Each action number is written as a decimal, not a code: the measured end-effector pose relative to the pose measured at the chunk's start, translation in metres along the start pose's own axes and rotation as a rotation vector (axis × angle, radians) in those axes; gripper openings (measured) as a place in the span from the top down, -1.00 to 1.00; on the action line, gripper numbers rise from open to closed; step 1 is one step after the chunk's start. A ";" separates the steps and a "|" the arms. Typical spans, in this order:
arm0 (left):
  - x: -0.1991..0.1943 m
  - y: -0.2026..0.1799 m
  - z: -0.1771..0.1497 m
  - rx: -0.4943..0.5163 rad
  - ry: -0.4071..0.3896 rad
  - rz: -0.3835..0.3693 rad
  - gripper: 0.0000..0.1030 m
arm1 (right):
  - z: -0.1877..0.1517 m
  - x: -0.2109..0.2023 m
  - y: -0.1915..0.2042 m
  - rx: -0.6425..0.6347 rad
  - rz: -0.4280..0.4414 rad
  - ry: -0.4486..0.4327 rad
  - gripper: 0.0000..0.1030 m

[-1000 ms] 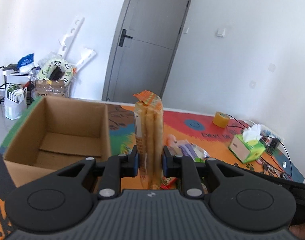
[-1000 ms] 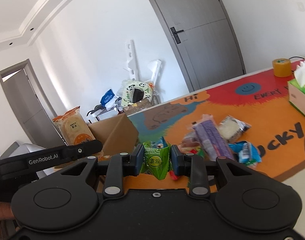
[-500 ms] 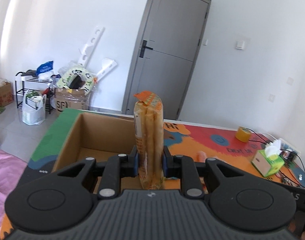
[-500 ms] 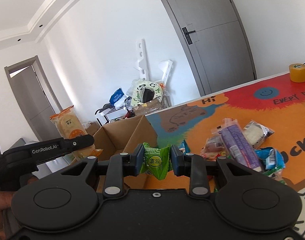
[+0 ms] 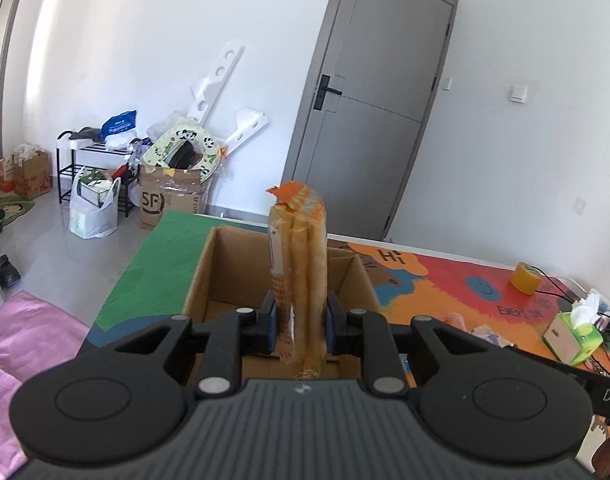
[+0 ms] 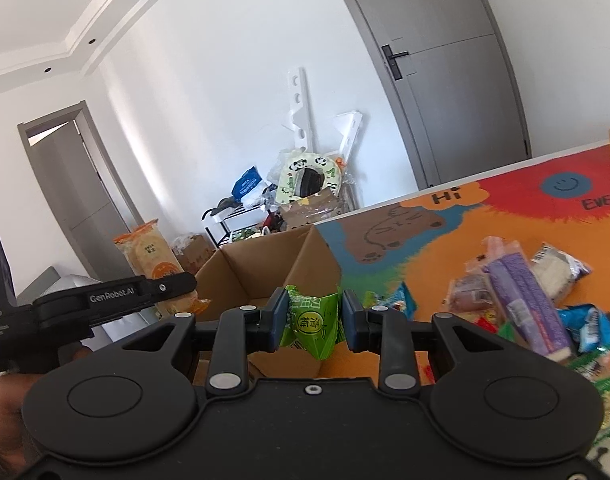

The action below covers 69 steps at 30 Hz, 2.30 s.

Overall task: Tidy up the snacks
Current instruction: 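Lower both snacks into the cardboard box and open both grippers, then move both grippers back over the snack pile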

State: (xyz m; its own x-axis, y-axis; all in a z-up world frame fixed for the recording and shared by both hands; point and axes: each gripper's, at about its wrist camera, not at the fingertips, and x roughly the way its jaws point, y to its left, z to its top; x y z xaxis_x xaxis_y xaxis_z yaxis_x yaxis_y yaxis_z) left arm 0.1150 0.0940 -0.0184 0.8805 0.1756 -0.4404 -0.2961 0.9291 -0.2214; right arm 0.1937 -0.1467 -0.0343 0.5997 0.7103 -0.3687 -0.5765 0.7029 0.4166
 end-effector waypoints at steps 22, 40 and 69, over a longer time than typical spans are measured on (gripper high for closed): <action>-0.018 0.035 0.011 -0.041 0.043 0.038 0.26 | 0.014 0.051 0.058 -0.029 0.119 0.020 0.42; -0.036 0.015 0.004 -0.026 0.030 0.046 -0.54 | 0.002 0.017 0.019 0.070 0.032 0.017 -0.36; -0.029 -0.086 -0.035 0.076 0.087 -0.124 -0.68 | -0.021 -0.073 -0.074 0.148 -0.171 -0.024 -0.52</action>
State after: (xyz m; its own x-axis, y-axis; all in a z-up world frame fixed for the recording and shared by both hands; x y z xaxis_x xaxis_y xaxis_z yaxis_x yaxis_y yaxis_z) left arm 0.1018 -0.0021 -0.0173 0.8724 0.0321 -0.4878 -0.1552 0.9644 -0.2142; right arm 0.1810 -0.2501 -0.0557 0.6955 0.5790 -0.4254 -0.3784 0.7985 0.4681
